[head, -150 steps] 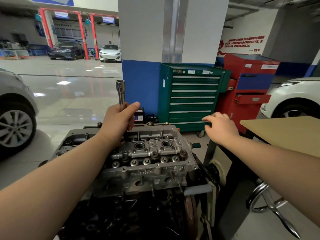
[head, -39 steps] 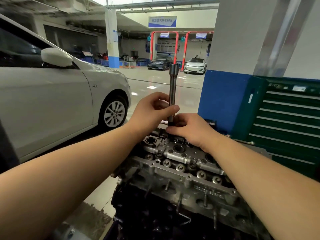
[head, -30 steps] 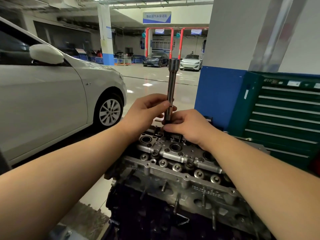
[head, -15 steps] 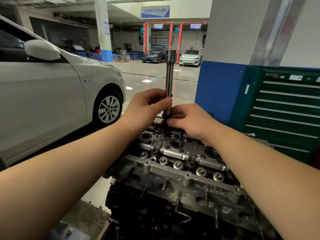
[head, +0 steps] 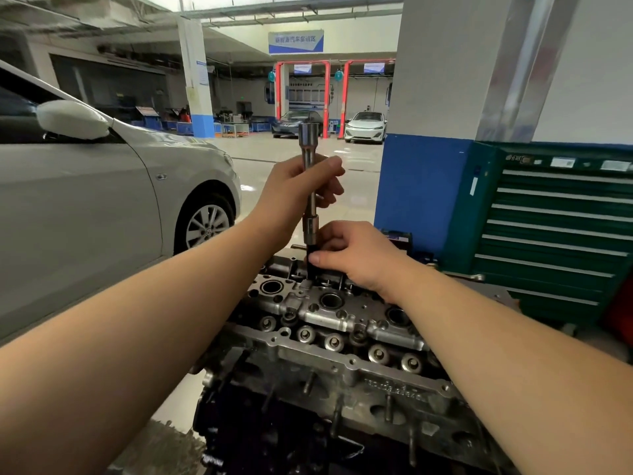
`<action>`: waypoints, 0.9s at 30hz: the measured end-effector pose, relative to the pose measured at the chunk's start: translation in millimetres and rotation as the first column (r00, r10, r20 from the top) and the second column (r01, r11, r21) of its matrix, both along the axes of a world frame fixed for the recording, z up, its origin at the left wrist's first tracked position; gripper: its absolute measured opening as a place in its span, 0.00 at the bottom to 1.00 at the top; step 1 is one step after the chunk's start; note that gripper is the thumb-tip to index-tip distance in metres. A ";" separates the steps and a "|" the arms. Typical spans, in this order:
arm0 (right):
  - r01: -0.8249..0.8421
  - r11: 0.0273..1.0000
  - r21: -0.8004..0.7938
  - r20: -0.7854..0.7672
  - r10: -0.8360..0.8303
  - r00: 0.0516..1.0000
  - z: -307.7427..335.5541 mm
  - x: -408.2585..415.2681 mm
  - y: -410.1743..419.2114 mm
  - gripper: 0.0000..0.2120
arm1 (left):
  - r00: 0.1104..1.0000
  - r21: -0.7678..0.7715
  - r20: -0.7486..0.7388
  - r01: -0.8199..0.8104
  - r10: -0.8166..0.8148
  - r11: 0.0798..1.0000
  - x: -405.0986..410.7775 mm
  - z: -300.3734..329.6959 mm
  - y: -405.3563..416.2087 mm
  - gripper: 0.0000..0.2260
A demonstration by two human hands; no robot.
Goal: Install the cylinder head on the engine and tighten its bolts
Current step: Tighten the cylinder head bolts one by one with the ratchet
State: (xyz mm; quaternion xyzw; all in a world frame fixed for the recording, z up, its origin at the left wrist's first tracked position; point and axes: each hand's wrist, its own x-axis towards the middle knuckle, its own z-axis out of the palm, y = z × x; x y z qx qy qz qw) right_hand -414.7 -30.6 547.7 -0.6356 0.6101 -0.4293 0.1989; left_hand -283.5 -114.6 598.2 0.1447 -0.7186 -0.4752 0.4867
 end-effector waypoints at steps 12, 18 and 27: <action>-0.053 0.998 -0.035 -0.045 0.052 0.998 0.4 2.7 2.2 0.11 | 0.992 -0.030 0.112 -0.059 0.062 0.998 4.1 -32.3 5.6 0.13; -0.016 0.998 -0.057 -0.057 0.013 0.998 0.6 4.0 1.5 0.08 | 0.991 -0.055 -0.035 -0.130 0.128 0.990 9.9 -25.0 5.9 0.20; -0.036 0.994 -0.104 0.066 0.043 0.997 7.8 4.3 0.4 0.08 | 0.970 -0.131 0.238 -0.026 0.057 0.991 34.7 -0.6 4.0 0.09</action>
